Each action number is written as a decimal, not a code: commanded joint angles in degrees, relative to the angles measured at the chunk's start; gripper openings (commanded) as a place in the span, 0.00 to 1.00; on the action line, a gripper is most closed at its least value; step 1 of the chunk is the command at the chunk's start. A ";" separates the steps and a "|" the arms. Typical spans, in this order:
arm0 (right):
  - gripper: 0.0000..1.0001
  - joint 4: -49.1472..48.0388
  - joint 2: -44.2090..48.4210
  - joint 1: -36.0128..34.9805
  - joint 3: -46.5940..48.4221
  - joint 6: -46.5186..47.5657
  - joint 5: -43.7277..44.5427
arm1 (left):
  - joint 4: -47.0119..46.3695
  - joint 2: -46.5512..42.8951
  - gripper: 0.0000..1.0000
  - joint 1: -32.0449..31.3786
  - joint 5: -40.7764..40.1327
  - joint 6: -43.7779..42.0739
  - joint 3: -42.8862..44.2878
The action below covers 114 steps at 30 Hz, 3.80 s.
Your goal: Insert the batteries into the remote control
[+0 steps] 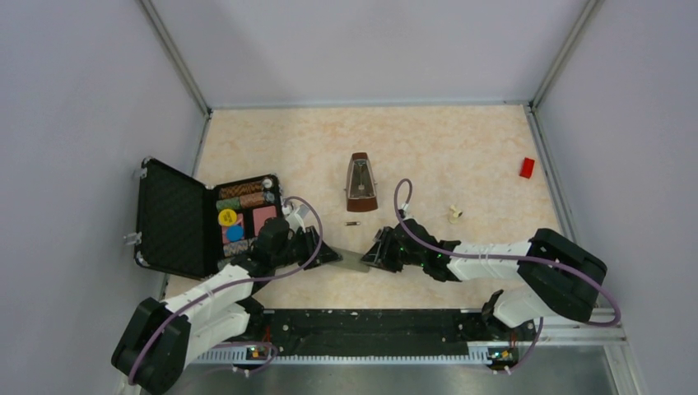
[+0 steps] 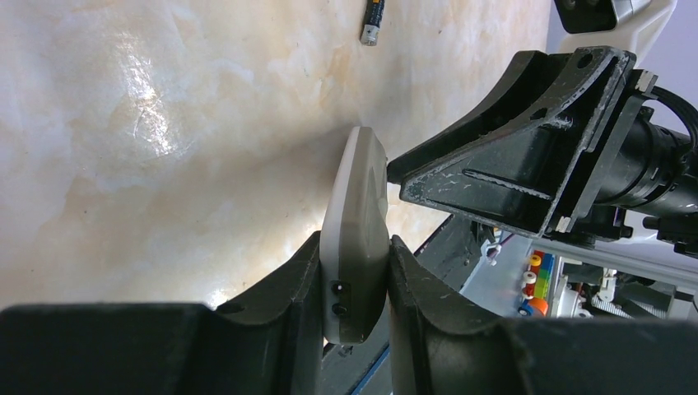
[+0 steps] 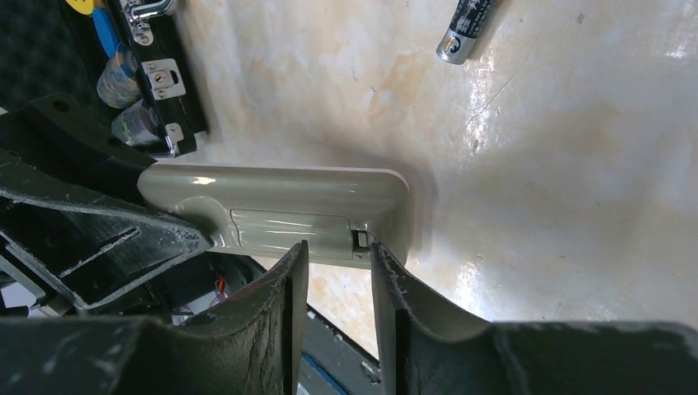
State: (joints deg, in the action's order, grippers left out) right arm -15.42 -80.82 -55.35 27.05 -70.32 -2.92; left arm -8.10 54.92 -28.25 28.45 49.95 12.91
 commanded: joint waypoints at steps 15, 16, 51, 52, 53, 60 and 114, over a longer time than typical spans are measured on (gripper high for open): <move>0.25 -2.72 -1.82 -0.67 3.44 1.73 0.19 | 4.52 2.86 0.00 0.15 -6.83 -4.81 -1.39; 0.25 -2.64 -2.13 -0.65 3.45 1.71 0.11 | 4.56 2.84 0.00 0.19 -6.83 -4.83 -1.35; 0.36 -0.51 -4.20 -0.58 2.81 0.88 -1.13 | 4.46 3.41 0.00 0.19 -6.69 -4.76 -1.31; 0.36 -1.28 -4.30 -0.56 2.29 0.65 -1.46 | 4.44 3.60 0.00 0.20 -6.56 -4.78 -1.24; 0.37 -2.46 -4.27 -0.36 1.56 0.30 -1.86 | 4.38 3.74 0.00 0.15 -6.34 -4.78 -1.19; 0.41 -16.98 -6.05 1.67 -5.25 -2.65 -7.11 | 3.67 5.86 0.00 0.13 -5.27 -4.72 -0.99; 0.48 -6.32 8.19 4.83 3.45 10.05 12.36 | 16.70 7.07 0.00 -0.18 -16.68 -5.74 3.38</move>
State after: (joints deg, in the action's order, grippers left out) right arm -33.82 -74.04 -51.48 26.96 -65.49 -0.21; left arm -2.48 59.53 -27.88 18.76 48.56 17.56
